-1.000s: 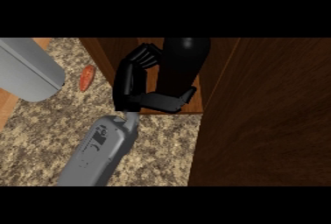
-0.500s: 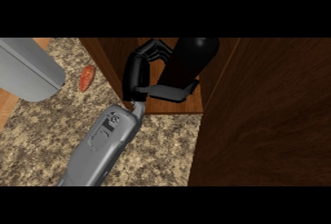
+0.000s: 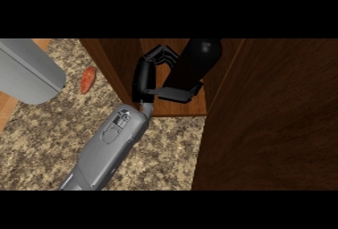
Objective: Pick up the wine, place it into the cabinet and close the cabinet
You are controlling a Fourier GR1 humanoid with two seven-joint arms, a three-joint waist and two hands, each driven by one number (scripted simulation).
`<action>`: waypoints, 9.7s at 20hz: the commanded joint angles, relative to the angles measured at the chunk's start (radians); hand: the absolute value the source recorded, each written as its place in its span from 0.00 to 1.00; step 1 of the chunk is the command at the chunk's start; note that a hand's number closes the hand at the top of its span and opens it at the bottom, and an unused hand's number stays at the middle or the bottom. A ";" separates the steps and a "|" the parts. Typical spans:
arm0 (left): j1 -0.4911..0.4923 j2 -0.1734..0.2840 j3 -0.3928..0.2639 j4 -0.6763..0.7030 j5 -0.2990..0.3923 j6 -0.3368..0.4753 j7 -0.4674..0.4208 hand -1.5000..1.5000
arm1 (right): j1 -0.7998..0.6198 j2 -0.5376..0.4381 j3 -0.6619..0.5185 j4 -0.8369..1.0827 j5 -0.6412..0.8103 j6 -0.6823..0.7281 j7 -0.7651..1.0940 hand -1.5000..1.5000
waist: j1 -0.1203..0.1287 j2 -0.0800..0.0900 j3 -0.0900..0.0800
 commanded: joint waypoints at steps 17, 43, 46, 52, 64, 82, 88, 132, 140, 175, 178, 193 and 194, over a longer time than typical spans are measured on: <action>-0.043 -0.001 -0.107 0.404 0.178 0.032 -0.288 1.00 | 0.006 0.021 -0.008 -0.030 -0.063 0.018 -0.006 0.00 | -0.008 0.003 -0.001; -0.351 0.008 0.119 0.835 0.340 -0.057 -0.441 1.00 | 0.047 0.046 -0.003 -0.008 -0.085 0.060 -0.064 0.00 | -0.034 0.015 0.000; -0.328 0.029 0.113 0.877 0.316 0.003 -0.479 1.00 | 0.011 0.059 0.031 -0.035 -0.068 0.025 -0.010 0.00 | -0.040 0.015 -0.001; -0.383 0.027 0.102 0.925 0.289 0.049 -0.419 1.00 | 0.011 0.065 0.029 -0.022 -0.068 0.039 -0.049 0.00 | -0.064 0.024 -0.001; -0.346 0.019 0.147 0.963 0.312 0.055 -0.426 1.00 | -0.022 0.060 0.038 -0.005 -0.080 0.067 -0.060 0.00 | -0.087 0.039 -0.003; -0.194 -0.001 0.240 0.928 0.443 -0.226 -0.476 1.00 | -0.054 0.094 0.056 0.038 -0.088 0.059 -0.067 0.00 | -0.124 0.037 -0.005; -0.140 -0.001 0.220 0.929 0.471 -0.282 -0.468 1.00 | -0.034 0.114 0.070 0.015 -0.085 0.048 -0.076 0.00 | -0.153 0.036 -0.005; -0.378 -0.001 0.146 0.944 0.589 -0.054 -0.314 1.00 | 0.025 0.088 -0.013 0.077 -0.147 0.128 -0.155 0.00 | -0.130 0.055 -0.002; -0.407 0.031 0.096 1.007 0.525 0.024 -0.332 1.00 | 0.036 0.093 -0.023 0.034 -0.166 0.118 -0.140 0.00 | -0.137 0.051 0.000; -0.351 0.170 -0.045 1.021 0.371 0.109 -0.253 0.00 | 0.012 0.098 0.019 0.055 -0.139 0.134 -0.158 0.00 | -0.132 0.065 -0.005; -0.351 0.194 -0.065 1.021 0.351 0.049 -0.258 0.00 | 0.015 0.105 0.019 0.059 -0.137 0.124 -0.154 0.00 | -0.128 0.065 -0.004; -0.333 0.170 0.052 0.829 0.458 -0.505 -0.437 0.00 | 0.037 0.090 -0.003 0.026 -0.103 0.083 -0.123 0.00 | -0.032 0.016 -0.003; -0.357 0.115 0.061 0.815 0.465 -0.481 -0.434 0.00 | 0.032 0.087 0.016 0.001 -0.088 0.068 -0.097 0.00 | -0.025 0.008 -0.003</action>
